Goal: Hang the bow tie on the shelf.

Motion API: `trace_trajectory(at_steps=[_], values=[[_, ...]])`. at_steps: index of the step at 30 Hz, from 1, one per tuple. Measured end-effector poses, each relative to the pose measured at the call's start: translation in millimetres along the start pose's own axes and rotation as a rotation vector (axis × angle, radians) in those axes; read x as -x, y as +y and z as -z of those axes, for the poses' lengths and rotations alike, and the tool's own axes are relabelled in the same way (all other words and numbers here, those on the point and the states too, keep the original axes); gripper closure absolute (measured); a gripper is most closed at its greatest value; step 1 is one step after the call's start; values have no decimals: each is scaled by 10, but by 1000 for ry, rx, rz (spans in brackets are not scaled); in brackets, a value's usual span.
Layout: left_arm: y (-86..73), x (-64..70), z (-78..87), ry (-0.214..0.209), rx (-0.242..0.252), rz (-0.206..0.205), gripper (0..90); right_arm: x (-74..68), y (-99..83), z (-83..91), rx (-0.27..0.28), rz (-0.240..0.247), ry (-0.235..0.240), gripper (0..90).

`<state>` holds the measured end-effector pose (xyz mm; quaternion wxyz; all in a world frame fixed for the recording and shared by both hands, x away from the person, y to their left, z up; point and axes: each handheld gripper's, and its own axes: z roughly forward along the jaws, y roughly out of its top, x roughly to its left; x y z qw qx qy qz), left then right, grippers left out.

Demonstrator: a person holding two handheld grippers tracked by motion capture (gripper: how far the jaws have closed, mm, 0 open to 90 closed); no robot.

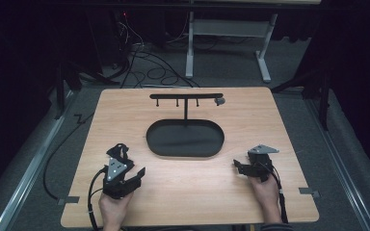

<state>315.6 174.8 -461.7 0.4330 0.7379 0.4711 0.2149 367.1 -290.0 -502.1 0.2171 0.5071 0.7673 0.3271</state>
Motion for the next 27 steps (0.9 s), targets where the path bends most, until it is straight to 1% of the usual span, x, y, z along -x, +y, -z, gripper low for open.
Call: trace_trajectory(at_steps=[4, 8, 10, 11, 12, 14, 16, 18, 20, 21, 22, 27], values=[[-12, -71, 68, 18, 11, 16, 469, 0, 0, 0, 0, 0, 0, 312], [-13, -117, 116, 33, 19, 18, 468, 0, 0, 0, 0, 0, 0, 313], [-7, -174, 156, 55, 22, 21, 467, -1, 0, 0, 0, 1, -1, 313], [-7, -174, 156, 55, 22, 21, 467, 0, 0, 0, 0, 0, -1, 313], [-1, -206, 177, 64, 27, 27, 468, 0, 0, 0, 0, 0, 0, 312], [7, -247, 196, 65, 32, 42, 469, -1, 0, 0, 0, 1, -1, 313], [16, -282, 210, 72, 35, 45, 470, -1, 0, 0, 0, 2, -1, 313], [19, -298, 212, 75, 36, 49, 471, -1, 0, 0, -1, 1, -1, 313], [24, -352, 212, 88, 38, 57, 473, 0, 0, 0, 0, 1, -1, 313], [24, -352, 212, 88, 38, 57, 474, 0, 0, 0, 0, 1, -1, 313], [30, -397, 206, 95, 35, 62, 473, 0, 0, 0, 0, 0, 0, 313], [58, -530, 172, 117, 29, 78, 474, 0, 0, 0, 0, 0, -1, 313]])
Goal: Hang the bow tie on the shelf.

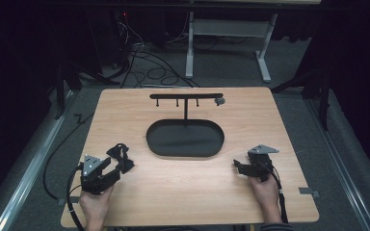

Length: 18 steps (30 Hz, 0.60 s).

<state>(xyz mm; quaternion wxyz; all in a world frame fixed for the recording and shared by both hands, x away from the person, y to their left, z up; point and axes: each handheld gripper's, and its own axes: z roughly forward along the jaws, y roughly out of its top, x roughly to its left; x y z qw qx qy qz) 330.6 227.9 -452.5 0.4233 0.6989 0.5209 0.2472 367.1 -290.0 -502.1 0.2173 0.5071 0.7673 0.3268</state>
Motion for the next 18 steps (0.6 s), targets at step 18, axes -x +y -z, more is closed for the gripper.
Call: trace_trajectory(at_steps=[18], values=[[78, -272, -411, 32, -123, -11, 465, -1, 0, 0, 1, -1, 0, 313]])
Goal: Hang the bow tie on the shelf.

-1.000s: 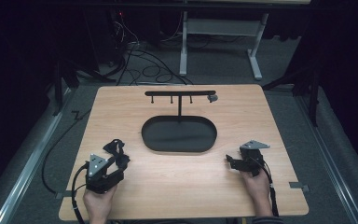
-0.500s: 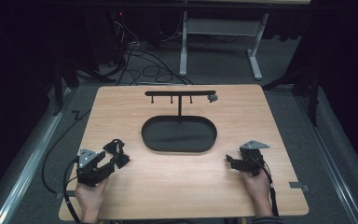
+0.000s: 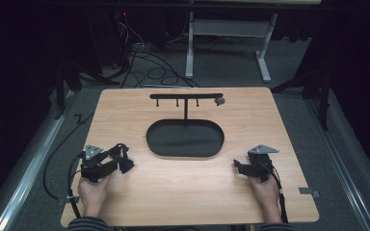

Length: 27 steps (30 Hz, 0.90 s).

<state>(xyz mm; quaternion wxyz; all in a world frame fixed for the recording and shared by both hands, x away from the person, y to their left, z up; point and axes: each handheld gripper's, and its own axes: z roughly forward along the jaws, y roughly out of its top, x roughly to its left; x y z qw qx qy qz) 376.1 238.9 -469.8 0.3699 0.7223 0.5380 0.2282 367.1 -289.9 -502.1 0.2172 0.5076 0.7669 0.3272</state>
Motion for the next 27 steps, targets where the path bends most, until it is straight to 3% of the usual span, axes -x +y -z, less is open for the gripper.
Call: trace_trajectory(at_steps=[8, 11, 19, 22, 27], values=[[67, -61, -145, 17, -18, -14, 459, 0, 0, 0, 0, 1, 0, 313], [91, -63, -185, 7, 4, -22, 460, -1, 0, 0, 0, 1, -1, 313], [135, -78, -318, -16, -31, -41, 481, -3, 0, 0, 0, 1, -2, 314], [137, -93, -364, -32, -40, -30, 517, -4, 0, 0, -1, 1, -3, 314], [135, -119, -406, -49, -47, -13, 651, -3, 0, 0, -1, 1, -2, 314]])
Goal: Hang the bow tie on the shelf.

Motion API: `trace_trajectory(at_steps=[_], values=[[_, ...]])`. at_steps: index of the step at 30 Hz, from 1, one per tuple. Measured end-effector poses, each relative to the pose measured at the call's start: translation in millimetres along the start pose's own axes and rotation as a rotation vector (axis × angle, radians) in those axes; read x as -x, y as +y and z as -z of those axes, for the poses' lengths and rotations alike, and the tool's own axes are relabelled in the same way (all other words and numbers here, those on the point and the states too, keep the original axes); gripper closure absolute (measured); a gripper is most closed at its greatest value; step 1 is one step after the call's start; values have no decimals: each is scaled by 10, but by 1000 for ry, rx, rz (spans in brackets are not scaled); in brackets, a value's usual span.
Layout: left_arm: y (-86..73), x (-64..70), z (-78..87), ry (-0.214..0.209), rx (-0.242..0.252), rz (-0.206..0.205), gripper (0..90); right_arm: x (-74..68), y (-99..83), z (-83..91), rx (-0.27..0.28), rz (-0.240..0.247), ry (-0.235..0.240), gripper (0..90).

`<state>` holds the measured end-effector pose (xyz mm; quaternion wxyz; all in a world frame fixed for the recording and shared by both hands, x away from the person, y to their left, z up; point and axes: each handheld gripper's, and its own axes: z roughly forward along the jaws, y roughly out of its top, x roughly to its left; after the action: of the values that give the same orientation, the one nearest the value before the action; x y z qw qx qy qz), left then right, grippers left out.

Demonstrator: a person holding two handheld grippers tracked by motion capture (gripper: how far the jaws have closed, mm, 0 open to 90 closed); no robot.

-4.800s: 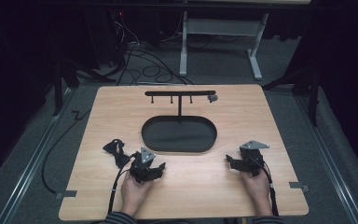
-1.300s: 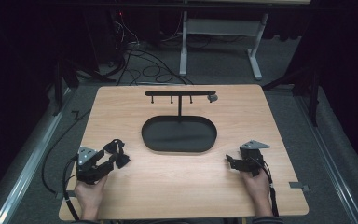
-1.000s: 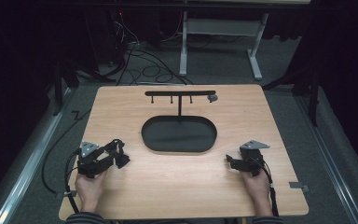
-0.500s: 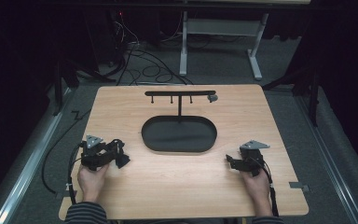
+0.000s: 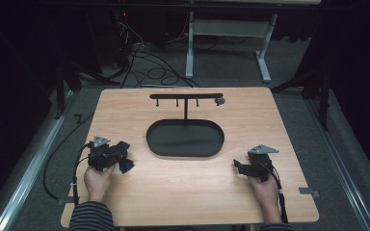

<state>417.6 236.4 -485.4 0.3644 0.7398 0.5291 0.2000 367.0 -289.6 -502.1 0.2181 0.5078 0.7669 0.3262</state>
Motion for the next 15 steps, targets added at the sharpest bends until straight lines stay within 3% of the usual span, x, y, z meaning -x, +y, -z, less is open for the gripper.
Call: trace_trajectory(at_steps=[10, 15], values=[[5, 15, -25, 1, -15, -32, 878, 1, 0, 0, 0, 1, 0, 314], [18, 23, 33, -10, 5, -27, 896, 1, 0, 0, 0, 0, 0, 314]])
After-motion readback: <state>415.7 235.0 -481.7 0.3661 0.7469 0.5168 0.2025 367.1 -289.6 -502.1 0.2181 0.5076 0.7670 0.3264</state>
